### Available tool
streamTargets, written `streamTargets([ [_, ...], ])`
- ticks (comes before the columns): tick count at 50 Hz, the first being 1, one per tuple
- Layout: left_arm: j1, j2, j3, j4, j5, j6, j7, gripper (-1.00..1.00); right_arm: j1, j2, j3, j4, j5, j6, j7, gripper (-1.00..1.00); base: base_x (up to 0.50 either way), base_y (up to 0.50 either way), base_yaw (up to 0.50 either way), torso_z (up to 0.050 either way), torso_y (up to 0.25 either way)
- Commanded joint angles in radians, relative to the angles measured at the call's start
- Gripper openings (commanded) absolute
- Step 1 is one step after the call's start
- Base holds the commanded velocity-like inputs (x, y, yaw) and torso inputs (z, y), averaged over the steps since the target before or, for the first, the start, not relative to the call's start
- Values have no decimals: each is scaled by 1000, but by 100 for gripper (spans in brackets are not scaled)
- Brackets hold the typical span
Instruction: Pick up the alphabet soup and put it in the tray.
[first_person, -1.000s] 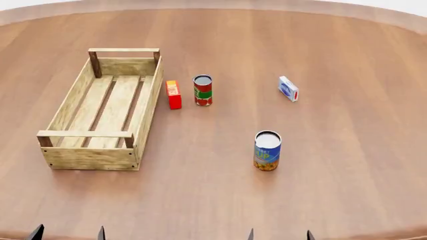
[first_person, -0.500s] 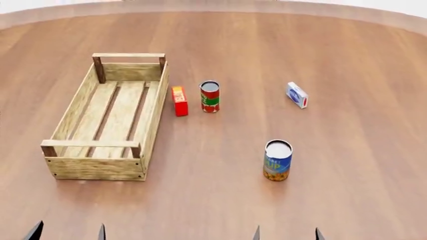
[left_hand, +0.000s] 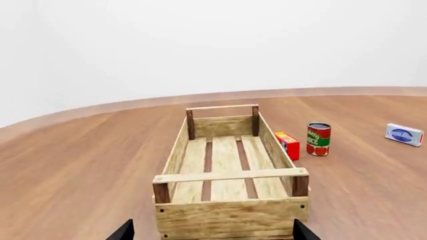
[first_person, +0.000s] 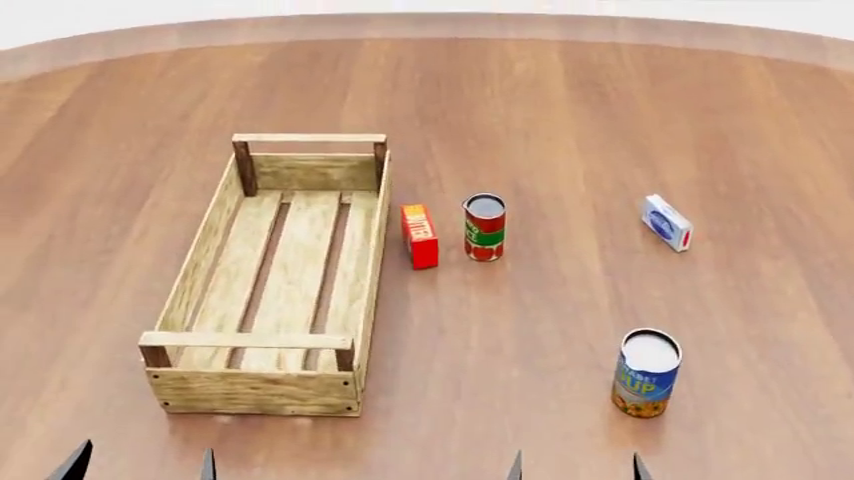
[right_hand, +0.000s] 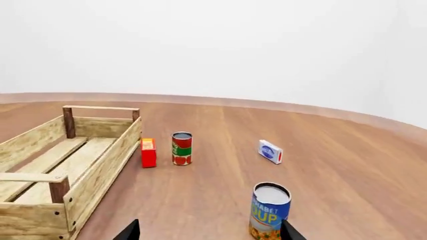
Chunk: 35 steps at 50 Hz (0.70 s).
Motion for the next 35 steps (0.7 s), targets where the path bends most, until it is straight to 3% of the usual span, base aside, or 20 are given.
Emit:
streamTargets([
  [1, 3, -12, 15, 9, -14, -2, -14, 100, 1, 10, -14, -4, 11, 1, 13, 100, 273, 285, 0, 0, 0],
  [35, -11, -36, 50, -19, -39, 11, -45, 100, 22, 37, -47, 0, 43, 5, 30, 100, 393, 286, 0, 0, 0],
])
